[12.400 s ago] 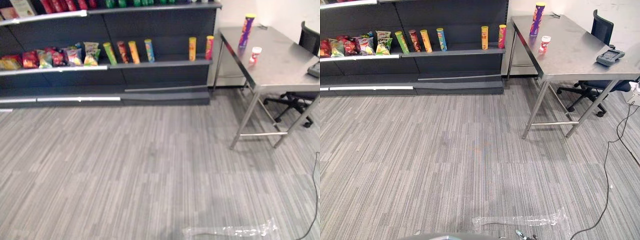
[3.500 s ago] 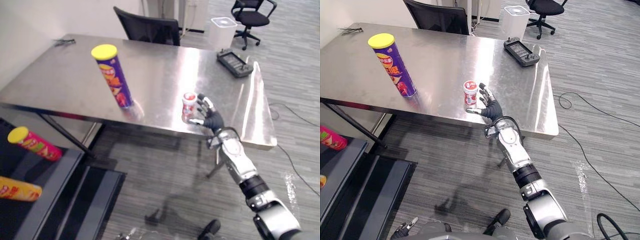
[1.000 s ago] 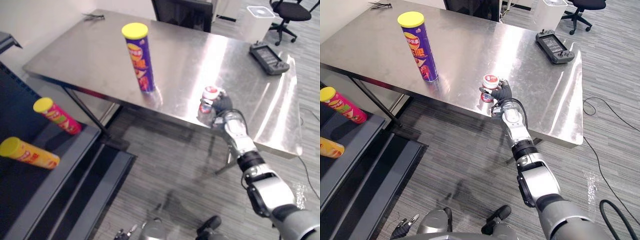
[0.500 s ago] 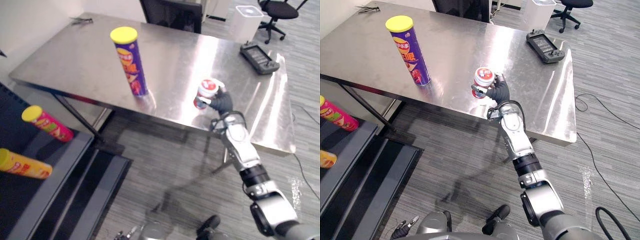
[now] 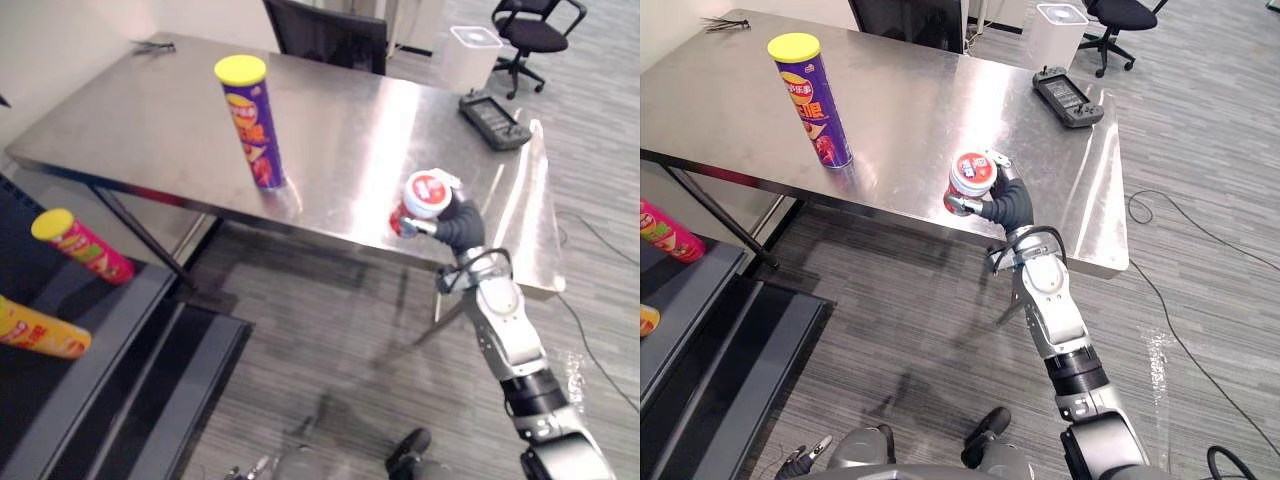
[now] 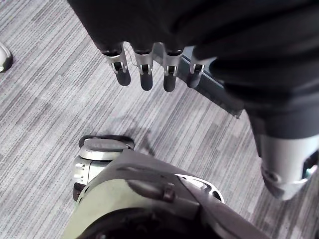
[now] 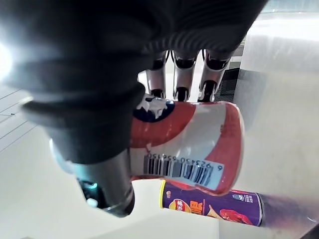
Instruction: Put the gum and the chips on the shelf.
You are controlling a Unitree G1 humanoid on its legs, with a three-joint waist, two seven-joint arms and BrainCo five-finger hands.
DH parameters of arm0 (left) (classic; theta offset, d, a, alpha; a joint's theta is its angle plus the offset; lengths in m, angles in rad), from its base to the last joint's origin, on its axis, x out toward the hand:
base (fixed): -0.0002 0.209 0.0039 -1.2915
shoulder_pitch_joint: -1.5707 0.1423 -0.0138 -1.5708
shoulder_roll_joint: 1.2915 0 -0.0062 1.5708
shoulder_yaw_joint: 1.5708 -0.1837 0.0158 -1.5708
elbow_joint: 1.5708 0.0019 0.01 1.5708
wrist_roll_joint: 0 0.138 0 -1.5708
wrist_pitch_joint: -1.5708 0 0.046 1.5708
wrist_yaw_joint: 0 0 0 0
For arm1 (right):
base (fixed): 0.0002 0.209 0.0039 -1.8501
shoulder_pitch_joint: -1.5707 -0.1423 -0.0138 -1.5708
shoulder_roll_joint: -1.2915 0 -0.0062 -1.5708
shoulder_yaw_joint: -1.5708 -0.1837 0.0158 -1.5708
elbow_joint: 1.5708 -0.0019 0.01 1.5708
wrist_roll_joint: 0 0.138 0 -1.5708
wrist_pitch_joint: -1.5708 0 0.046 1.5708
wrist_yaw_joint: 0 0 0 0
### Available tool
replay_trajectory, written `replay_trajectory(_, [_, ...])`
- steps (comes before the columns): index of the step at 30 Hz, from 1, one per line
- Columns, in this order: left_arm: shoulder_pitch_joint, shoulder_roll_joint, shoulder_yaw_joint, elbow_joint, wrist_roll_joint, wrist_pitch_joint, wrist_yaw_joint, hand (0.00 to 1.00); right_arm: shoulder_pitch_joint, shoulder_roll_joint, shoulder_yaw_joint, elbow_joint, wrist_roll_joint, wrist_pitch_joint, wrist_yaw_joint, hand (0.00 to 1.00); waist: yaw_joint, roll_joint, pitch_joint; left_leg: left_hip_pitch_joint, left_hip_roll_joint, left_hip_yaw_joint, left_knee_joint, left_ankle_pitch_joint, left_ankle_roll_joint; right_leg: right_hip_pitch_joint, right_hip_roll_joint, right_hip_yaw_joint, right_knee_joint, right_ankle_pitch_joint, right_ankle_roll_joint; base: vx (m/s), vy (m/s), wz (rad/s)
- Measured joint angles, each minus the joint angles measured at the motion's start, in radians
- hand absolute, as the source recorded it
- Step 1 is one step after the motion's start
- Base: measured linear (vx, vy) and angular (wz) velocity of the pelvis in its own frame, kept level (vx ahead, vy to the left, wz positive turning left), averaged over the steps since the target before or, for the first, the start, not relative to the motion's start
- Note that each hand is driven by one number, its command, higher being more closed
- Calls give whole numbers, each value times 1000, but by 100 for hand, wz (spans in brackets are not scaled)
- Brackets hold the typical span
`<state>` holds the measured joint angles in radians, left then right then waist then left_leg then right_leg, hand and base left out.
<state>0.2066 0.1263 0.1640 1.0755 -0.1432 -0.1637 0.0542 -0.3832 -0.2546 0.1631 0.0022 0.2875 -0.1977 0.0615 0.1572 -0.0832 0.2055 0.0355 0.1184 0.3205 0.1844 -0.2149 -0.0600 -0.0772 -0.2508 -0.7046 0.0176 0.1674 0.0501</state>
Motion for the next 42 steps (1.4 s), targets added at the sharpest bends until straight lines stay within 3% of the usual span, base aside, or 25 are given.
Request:
replay_trajectory(4, [15, 9, 1, 1, 2, 0, -15, 0, 41, -1, -4, -32, 0, -2, 13, 100, -17, -13, -13, -1, 5, 1, 2, 1, -1, 8, 9, 2, -11, 5, -4, -32, -15, -3])
replay_trajectory(10, [15, 8, 0, 21, 9, 0, -17, 0, 83, -2, -43, -36, -4, -5, 10, 100, -19, -4, -47, -11, 15, -5, 24, 1, -2, 9, 14, -5, -11, 6, -6, 5, 0, 3])
replay_trajectory(14, [13, 3, 1, 21, 5, 0, -19, 0, 84, -1, -56, -32, -3, -12, -2, 100, -20, 12, -35, -46, 26, -27, 107, 0, -2, -26, -39, -9, 136, -72, -14, -31, 0, 15])
replay_trajectory(15, [11, 3, 1, 18, -7, -1, -19, 0, 80, -1, -38, -24, -2, -15, -13, 100, -18, 26, -24, -80, 40, -37, 153, -1, -1, -37, -50, -14, 181, -100, -20, -142, -67, 31])
replay_trajectory(17, [-8, 0, 1, 11, -40, -1, -20, 0, 36, -1, 14, 9, 5, -22, -16, 100, -18, 43, 1, -129, 67, -85, 188, -2, -2, -50, -45, -58, 226, -136, -42, -180, -155, 57])
replay_trajectory(19, [-10, -15, 4, -18, -51, -6, -26, 0, -33, 2, 63, 64, 12, -22, -13, 100, -12, 46, 17, -158, 69, -122, 117, 38, -35, -98, -62, -111, 283, -176, -66, -139, -170, 60])
replay_trajectory(20, [-8, -16, 8, -21, -51, -8, -27, 0, -49, 1, 75, 79, 24, -22, -9, 100, -3, 55, 29, -165, 68, -124, 87, 60, -36, -106, -69, -119, 303, -190, -67, -192, -180, 55])
replay_trajectory(21, [-5, -21, 24, -20, -52, -5, -28, 0, -58, 1, 80, 91, 31, -22, -8, 100, 12, 62, 36, -161, 75, -132, 6, 87, -7, -111, -68, -123, 332, -226, -81, -188, -287, 112])
replay_trajectory(22, [-9, -23, 48, -12, -68, 0, -24, 0, -58, 0, 75, 91, 31, -21, -9, 100, 9, 58, 37, -155, 108, -48, -53, 113, 54, -89, -48, -164, 274, -245, -76, -192, -354, 160])
replay_trajectory(24, [-17, -26, 77, -8, -90, 5, -24, 0, -61, 0, 36, 92, 29, -22, -17, 100, 6, 57, 43, -210, 177, 92, 46, 116, 97, -65, -47, -281, 215, -247, -94, -123, -295, 159])
replay_trajectory(26, [7, -59, 100, 0, -90, 20, -21, 0, -60, -3, -26, 92, 27, -22, -44, 100, -8, 64, 42, -216, 246, 264, 261, 111, 96, -24, -69, -429, 191, -244, -98, -132, -252, 171])
replay_trajectory(28, [21, -70, 118, 2, -88, 24, -17, 0, -44, -11, -77, 73, 24, -22, -65, 100, -37, 86, 33, -159, 298, 327, 350, 103, 97, 32, -72, -556, 188, -240, -105, -134, -141, 193])
replay_trajectory(30, [21, -85, 123, 2, -81, 22, -16, 0, -13, -44, -134, 35, 23, -23, -75, 100, -44, 98, 20, -112, 311, 323, 356, 98, 78, 49, -77, -646, 196, -239, -104, -174, -17, 173])
replay_trajectory(31, [19, -89, 123, 14, -76, 23, -17, 0, 16, -63, -173, -2, 21, -23, -76, 100, -46, 114, 8, -79, 308, 321, 326, 107, 62, 50, -87, -703, 211, -235, -102, -212, 121, 139])
replay_trajectory(32, [14, -90, 122, 32, -71, 25, -16, 0, 45, -72, -211, -29, 17, -23, -76, 100, -55, 133, -5, -49, 286, 319, 233, 104, 8, 50, -109, -761, 237, -231, -109, -225, 166, 138])
replay_trajectory(34, [6, -74, 116, 35, -68, 34, -15, 0, 63, -71, -247, -30, 13, -18, -76, 100, -75, 116, -6, -65, 236, 355, 141, 76, -40, 50, -162, -842, 268, -217, -128, -281, 310, 131])
replay_trajectory(35, [-9, -59, 114, 39, -51, 38, -14, 0, 75, -71, -262, -30, -6, -15, -76, 100, -74, 93, -10, -96, 207, 360, 132, 79, -45, 49, -195, -886, 268, -198, -138, -308, 374, 117])
replay_trajectory(39, [-18, -44, 100, 41, 12, 37, -12, 0, 104, -58, -291, -30, -14, -13, -82, 100, -71, 76, -12, -102, 132, 348, 81, 79, -44, 90, -256, -929, 273, -137, -142, -216, 307, 67])
replay_trajectory(42, [-18, -22, 97, 72, 9, 37, -13, 0, 157, -10, -315, -25, -15, -10, -114, 100, -67, 45, -25, -92, 96, 348, 46, 68, -27, 108, -304, -913, 314, -125, -138, -173, 264, 25])
